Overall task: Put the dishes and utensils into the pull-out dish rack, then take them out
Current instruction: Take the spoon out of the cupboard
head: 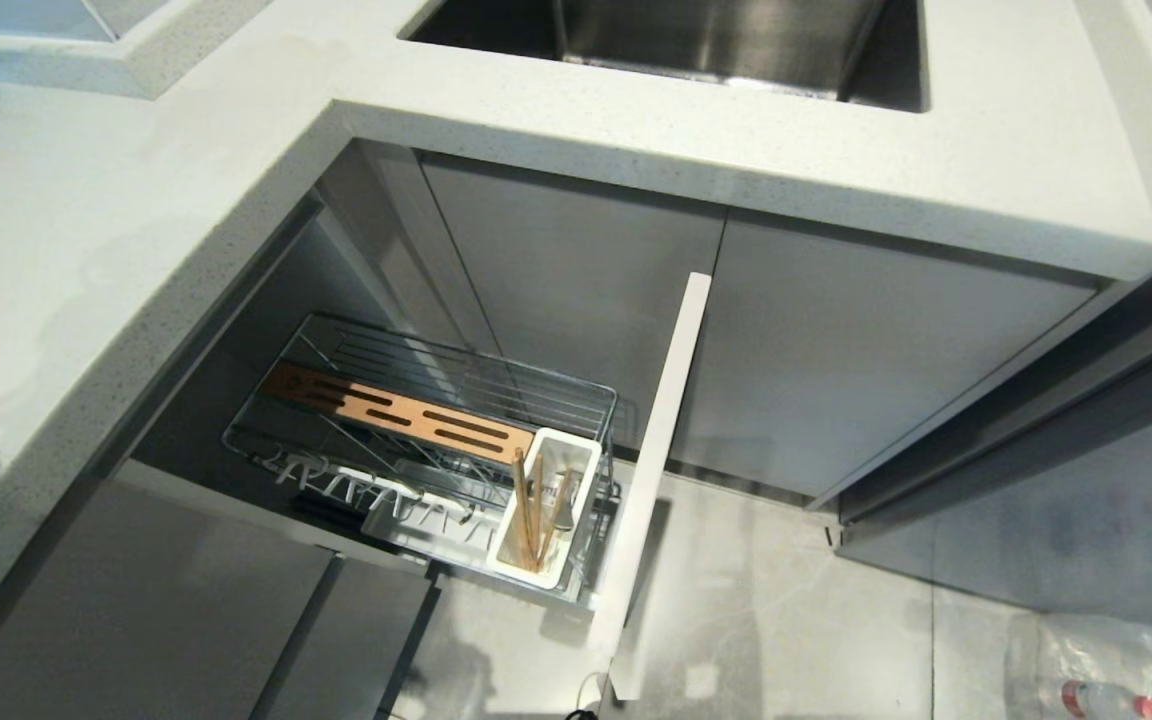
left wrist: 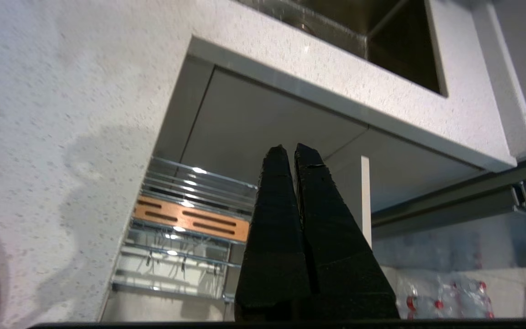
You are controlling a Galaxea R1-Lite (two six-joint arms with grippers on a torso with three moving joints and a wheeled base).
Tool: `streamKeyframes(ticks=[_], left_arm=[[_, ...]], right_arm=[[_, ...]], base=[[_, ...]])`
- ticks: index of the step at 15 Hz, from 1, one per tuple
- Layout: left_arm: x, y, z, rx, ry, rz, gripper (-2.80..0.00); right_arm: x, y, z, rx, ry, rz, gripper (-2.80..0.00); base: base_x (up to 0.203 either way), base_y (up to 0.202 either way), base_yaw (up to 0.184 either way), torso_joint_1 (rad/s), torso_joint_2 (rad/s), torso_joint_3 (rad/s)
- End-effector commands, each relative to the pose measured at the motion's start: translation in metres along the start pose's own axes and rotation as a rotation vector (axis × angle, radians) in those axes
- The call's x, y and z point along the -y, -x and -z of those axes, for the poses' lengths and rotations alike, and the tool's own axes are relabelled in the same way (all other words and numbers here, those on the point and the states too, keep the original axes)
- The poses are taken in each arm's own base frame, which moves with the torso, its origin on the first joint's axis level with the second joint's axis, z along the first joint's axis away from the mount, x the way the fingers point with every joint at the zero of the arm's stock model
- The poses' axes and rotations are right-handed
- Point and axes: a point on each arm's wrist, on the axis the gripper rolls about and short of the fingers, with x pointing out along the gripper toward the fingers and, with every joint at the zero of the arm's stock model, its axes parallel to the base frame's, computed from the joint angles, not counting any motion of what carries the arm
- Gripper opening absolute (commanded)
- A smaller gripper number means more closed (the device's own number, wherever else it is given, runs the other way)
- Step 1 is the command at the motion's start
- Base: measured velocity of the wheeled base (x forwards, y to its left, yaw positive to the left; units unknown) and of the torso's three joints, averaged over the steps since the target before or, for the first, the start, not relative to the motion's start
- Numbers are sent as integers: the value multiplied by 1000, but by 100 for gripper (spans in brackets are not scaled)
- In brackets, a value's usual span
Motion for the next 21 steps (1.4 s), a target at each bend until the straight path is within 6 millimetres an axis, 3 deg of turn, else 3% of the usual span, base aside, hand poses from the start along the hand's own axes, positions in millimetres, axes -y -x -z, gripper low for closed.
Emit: streamKeyframes(ticks=[1,6,9,17,21], left_arm=[[-4,-26,8,-78,11,-7,-280],[-9,-99,60,-374,28,15,-280],[-3,-128,96,-542,21,59,-280],[13,-172,166,-914,-36,37,-280],[29,-200,196,-1037,42,-65,-280]], right_arm=[[0,0,1,-3,0,1,-280],[0,0,1,-3,0,1,-280],[0,0,0,-2,0,1,-280],[0,0,1,-4,0,0,-280],[0,0,0,-2,0,1,-280]], base=[[0,0,0,0,0,0],[0,0,0,0,0,0],[0,0,0,0,0,0],[0,0,0,0,0,0],[0,0,0,0,0,0]])
